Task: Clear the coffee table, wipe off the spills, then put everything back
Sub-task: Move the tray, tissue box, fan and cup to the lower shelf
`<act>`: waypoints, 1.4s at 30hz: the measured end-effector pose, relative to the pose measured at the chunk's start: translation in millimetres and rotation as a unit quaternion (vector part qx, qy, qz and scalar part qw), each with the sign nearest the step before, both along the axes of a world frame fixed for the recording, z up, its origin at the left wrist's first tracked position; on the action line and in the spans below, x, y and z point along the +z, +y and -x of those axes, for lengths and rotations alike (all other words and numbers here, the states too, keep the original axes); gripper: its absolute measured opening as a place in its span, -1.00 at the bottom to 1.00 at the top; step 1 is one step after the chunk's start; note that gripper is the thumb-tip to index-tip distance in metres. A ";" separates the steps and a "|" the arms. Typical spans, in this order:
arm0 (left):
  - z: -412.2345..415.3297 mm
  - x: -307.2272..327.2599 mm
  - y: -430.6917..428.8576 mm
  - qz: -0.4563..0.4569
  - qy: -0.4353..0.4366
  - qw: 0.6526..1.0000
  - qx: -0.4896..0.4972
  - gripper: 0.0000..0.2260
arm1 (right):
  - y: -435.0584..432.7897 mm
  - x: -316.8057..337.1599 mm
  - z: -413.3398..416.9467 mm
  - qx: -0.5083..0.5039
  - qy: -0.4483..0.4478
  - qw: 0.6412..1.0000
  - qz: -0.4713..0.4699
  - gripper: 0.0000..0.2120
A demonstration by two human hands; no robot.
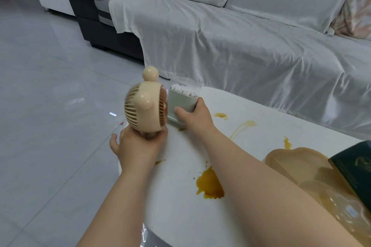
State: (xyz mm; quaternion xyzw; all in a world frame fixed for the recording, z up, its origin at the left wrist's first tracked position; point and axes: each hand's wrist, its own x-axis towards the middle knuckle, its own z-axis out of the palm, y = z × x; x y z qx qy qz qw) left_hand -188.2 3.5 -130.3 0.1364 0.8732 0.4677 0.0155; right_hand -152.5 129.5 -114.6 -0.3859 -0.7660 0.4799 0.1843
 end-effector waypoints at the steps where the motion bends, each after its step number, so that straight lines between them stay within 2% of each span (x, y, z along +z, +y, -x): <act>1: -0.6 3.4 -1.1 -0.031 -0.007 0.999 -0.004 -0.74 | 1.8 0.3 -1.4 -0.011 0.016 1.000 0.013 -0.69; 4: 1.8 11.1 -5.2 -0.119 -0.050 0.992 0.003 -0.65 | 6.2 2.8 -4.5 -0.017 0.031 0.999 0.015 -0.69; 6: 2.4 11.3 -6.5 -0.124 -0.067 0.990 0.004 -0.64 | 6.9 4.2 -3.8 0.003 0.015 1.000 -0.006 -0.67; 9: 0.8 11.0 -6.3 -0.112 -0.084 0.990 -0.003 -0.78 | 3.6 2.8 0.0 0.037 -0.016 0.998 -0.040 -0.57; 13: 1.7 13.6 -9.0 -0.120 -0.101 0.988 0.000 -0.80 | 2.5 2.6 5.4 0.032 -0.028 0.997 -0.056 -0.56; 21: 7.7 14.2 -11.4 -0.157 -0.136 0.978 -0.010 -0.80 | 9.3 7.3 9.0 -0.039 0.060 0.995 0.064 -0.65; 24: 3.3 21.1 -9.4 -0.163 -0.156 0.973 -0.054 -0.83 | 11.2 23.8 -1.3 -0.046 0.107 0.987 0.109 -0.63; 27: -9.1 32.7 -7.9 -0.177 -0.194 0.955 -0.137 -0.76 | 11.6 50.6 -24.8 -0.022 0.101 0.990 0.100 -0.63; 31: -34.9 50.8 -12.4 -0.206 -0.219 0.929 -0.214 -0.81 | 12.0 90.5 -81.3 0.015 0.050 0.995 0.088 -0.67; 33: -51.4 59.2 -17.6 -0.207 -0.232 0.920 -0.238 -0.84 | 10.7 108.6 -117.7 0.024 0.010 0.997 0.068 -0.84; 37: -89.9 74.5 -18.5 -0.205 -0.269 0.901 -0.273 -0.97 | 4.0 139.4 -188.6 0.022 -0.114 0.992 0.044 -0.91; 40: -129.6 77.0 -12.5 -0.186 -0.295 0.889 -0.296 -0.91 | -4.2 150.4 -227.4 0.021 -0.198 0.979 0.046 -0.92; 42: -155.3 74.6 -11.1 -0.168 -0.321 0.876 -0.319 -0.90 | -11.0 150.3 -244.3 -0.001 -0.241 0.970 0.017 -0.77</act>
